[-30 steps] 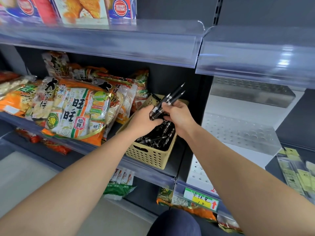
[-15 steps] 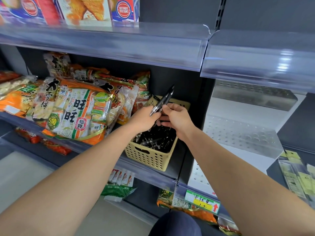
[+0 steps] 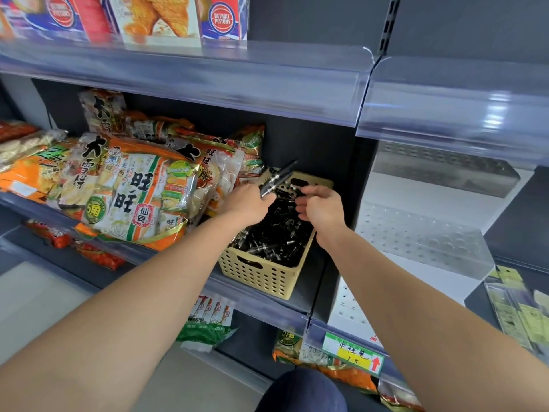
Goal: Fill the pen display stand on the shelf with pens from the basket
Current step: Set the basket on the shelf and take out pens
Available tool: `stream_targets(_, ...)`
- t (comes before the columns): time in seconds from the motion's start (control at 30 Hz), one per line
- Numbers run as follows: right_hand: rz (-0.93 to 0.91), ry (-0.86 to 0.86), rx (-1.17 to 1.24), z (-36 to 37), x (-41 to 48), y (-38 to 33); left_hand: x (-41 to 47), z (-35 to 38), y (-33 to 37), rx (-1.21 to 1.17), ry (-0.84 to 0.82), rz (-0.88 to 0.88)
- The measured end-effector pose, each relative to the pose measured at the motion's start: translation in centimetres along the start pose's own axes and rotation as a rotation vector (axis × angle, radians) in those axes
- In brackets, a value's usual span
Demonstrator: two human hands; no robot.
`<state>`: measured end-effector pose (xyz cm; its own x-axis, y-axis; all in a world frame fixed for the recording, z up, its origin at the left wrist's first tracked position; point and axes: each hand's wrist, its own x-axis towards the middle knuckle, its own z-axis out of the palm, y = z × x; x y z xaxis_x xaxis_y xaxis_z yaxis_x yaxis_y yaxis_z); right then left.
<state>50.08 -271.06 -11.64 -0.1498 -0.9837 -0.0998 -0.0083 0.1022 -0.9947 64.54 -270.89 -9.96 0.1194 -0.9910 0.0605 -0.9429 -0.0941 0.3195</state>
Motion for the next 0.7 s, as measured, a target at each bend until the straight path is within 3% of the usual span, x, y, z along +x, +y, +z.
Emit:
stream_targets(0.33,0.019,0.044,-0.116,-0.4,1.3,0.8,2.4,5.4,2.9,0.125,-0.322,0.028)
stream_targets(0.57,0.019,0.017,-0.158,-0.2,1.5,0.8,2.4,5.5,2.9,0.086,-0.297,-0.065)
stream_targets(0.7,0.028,0.019,-0.128,-0.5,1.2,0.6,2.8,5.0,1.6,-0.187,-0.195,-0.139)
